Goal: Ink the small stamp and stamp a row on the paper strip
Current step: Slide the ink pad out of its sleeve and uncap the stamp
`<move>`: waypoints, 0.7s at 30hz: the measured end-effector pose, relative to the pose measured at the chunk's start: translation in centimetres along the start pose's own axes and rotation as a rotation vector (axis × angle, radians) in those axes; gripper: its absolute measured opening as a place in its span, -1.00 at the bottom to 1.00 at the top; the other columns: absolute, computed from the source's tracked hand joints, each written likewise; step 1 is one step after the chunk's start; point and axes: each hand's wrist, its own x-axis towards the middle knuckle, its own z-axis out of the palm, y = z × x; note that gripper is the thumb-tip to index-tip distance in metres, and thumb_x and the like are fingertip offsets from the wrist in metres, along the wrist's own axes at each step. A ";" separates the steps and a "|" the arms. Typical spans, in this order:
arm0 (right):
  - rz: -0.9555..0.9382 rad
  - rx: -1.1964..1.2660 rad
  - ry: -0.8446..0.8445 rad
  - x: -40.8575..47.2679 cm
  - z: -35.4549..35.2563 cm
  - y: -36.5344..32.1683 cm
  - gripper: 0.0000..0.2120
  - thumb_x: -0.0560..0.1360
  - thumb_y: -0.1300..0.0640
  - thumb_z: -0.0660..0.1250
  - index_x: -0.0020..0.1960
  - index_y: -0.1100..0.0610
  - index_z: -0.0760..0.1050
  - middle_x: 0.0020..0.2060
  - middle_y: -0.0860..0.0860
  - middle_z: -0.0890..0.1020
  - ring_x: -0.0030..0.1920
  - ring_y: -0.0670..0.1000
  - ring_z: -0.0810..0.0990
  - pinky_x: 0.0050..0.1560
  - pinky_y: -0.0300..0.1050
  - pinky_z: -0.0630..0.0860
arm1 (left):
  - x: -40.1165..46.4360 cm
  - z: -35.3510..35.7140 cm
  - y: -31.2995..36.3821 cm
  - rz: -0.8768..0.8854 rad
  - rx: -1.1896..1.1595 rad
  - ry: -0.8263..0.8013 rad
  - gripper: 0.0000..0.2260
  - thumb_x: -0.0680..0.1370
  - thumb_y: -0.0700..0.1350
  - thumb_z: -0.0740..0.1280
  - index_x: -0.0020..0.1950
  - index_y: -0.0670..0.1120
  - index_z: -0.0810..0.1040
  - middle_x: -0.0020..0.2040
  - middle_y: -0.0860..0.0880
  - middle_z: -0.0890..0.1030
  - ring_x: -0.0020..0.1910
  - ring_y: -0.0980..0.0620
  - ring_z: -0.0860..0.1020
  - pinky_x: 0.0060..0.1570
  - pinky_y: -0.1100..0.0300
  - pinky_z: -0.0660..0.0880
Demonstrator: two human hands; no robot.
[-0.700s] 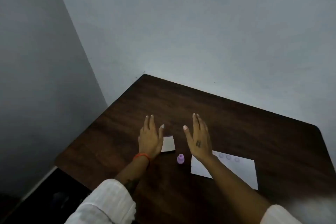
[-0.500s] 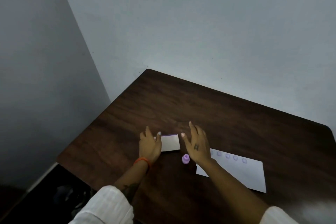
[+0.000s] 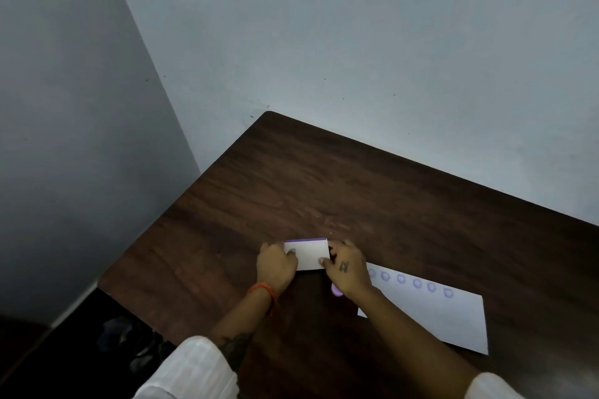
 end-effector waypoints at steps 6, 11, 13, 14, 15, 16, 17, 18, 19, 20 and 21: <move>-0.057 -0.014 0.099 -0.3 -0.1 -1.0 -0.57 0.48 0.15 0.35 0.32 0.16 0.41 0.27 0.13 0.51 0.25 0.12 0.50 0.27 -0.02 0.48 | -0.8 -0.5 0.5 -0.024 -0.014 0.063 -0.63 0.56 -0.08 0.21 0.33 -0.22 0.39 0.31 -0.24 0.42 0.23 -0.17 0.47 0.28 0.03 0.37; -0.144 0.050 0.152 -1.0 0.5 -3.0 -0.57 0.46 0.14 0.37 0.31 0.12 0.43 0.21 0.11 0.53 0.15 0.11 0.55 0.15 -0.05 0.53 | -1.5 -2.7 -0.9 -0.014 -0.069 0.145 -0.58 0.55 -0.08 0.24 0.37 -0.21 0.35 0.33 -0.25 0.42 0.28 -0.21 0.42 0.31 0.01 0.33; -0.188 0.071 0.120 -1.4 1.3 -4.1 -0.56 0.46 0.15 0.38 0.31 0.13 0.42 0.20 0.11 0.53 0.12 0.11 0.56 0.15 -0.04 0.54 | -2.0 -3.7 -2.1 -0.013 -0.083 0.181 -0.57 0.53 -0.08 0.26 0.36 -0.21 0.37 0.31 -0.26 0.43 0.29 -0.21 0.41 0.31 0.01 0.33; -0.204 0.077 0.104 -1.6 1.7 -4.7 -0.55 0.45 0.15 0.38 0.32 0.13 0.42 0.19 0.11 0.53 0.12 0.11 0.56 0.14 -0.05 0.54 | -2.3 -4.2 -2.7 -0.022 -0.093 0.198 -0.57 0.53 -0.07 0.27 0.36 -0.21 0.37 0.31 -0.26 0.43 0.29 -0.21 0.41 0.31 0.00 0.33; -0.215 0.086 0.087 -1.9 2.2 -5.2 -0.54 0.45 0.16 0.39 0.32 0.13 0.41 0.19 0.10 0.53 0.12 0.10 0.57 0.14 -0.06 0.53 | -2.6 -4.6 -3.4 -0.039 -0.106 0.215 -0.55 0.52 -0.06 0.29 0.36 -0.22 0.37 0.32 -0.26 0.42 0.29 -0.21 0.41 0.31 0.00 0.33; -0.223 0.098 0.066 -2.2 2.8 -5.6 -0.52 0.44 0.18 0.39 0.33 0.13 0.40 0.19 0.09 0.53 0.13 0.10 0.57 0.15 -0.06 0.52 | -3.0 -4.9 -4.1 -0.058 -0.116 0.230 -0.54 0.52 -0.06 0.30 0.36 -0.22 0.36 0.33 -0.27 0.41 0.29 -0.21 0.41 0.31 0.00 0.33; -0.230 0.110 0.041 -2.6 3.4 -5.8 -0.51 0.43 0.19 0.40 0.34 0.13 0.39 0.18 0.09 0.53 0.13 0.09 0.56 0.18 -0.05 0.51 | -3.4 -5.0 -4.9 -0.071 -0.120 0.238 -0.52 0.51 -0.05 0.31 0.37 -0.23 0.35 0.34 -0.27 0.40 0.29 -0.21 0.41 0.31 -0.01 0.34; -0.234 0.119 0.012 -3.1 4.0 -5.9 -0.49 0.43 0.20 0.40 0.35 0.13 0.37 0.19 0.08 0.53 0.14 0.09 0.56 0.21 -0.04 0.51 | -3.7 -5.1 -5.6 -0.081 -0.117 0.237 -0.51 0.51 -0.04 0.32 0.37 -0.23 0.35 0.35 -0.26 0.39 0.29 -0.21 0.41 0.31 -0.01 0.34; -0.234 0.120 -0.018 -3.5 4.6 -6.0 -0.48 0.43 0.20 0.40 0.36 0.12 0.35 0.20 0.08 0.52 0.15 0.08 0.55 0.23 -0.02 0.51 | -4.0 -5.0 -6.3 -0.088 -0.109 0.233 -0.51 0.51 -0.03 0.32 0.36 -0.23 0.35 0.34 -0.26 0.40 0.29 -0.21 0.41 0.31 -0.02 0.35; -0.230 0.118 -0.046 -3.9 5.1 -5.9 -0.47 0.43 0.21 0.40 0.37 0.11 0.34 0.21 0.07 0.51 0.16 0.07 0.55 0.24 -0.01 0.51 | -4.3 -5.0 -7.0 -0.096 -0.104 0.226 -0.52 0.50 -0.03 0.33 0.36 -0.22 0.36 0.33 -0.26 0.41 0.29 -0.22 0.41 0.30 -0.03 0.36; -0.225 0.113 -0.068 -4.2 5.5 -5.8 -0.46 0.43 0.21 0.40 0.37 0.10 0.34 0.22 0.07 0.50 0.16 0.06 0.55 0.24 -0.01 0.51 | -4.5 -4.8 -7.6 -0.104 -0.102 0.218 -0.52 0.50 -0.04 0.33 0.34 -0.22 0.37 0.32 -0.26 0.42 0.28 -0.22 0.40 0.30 -0.03 0.37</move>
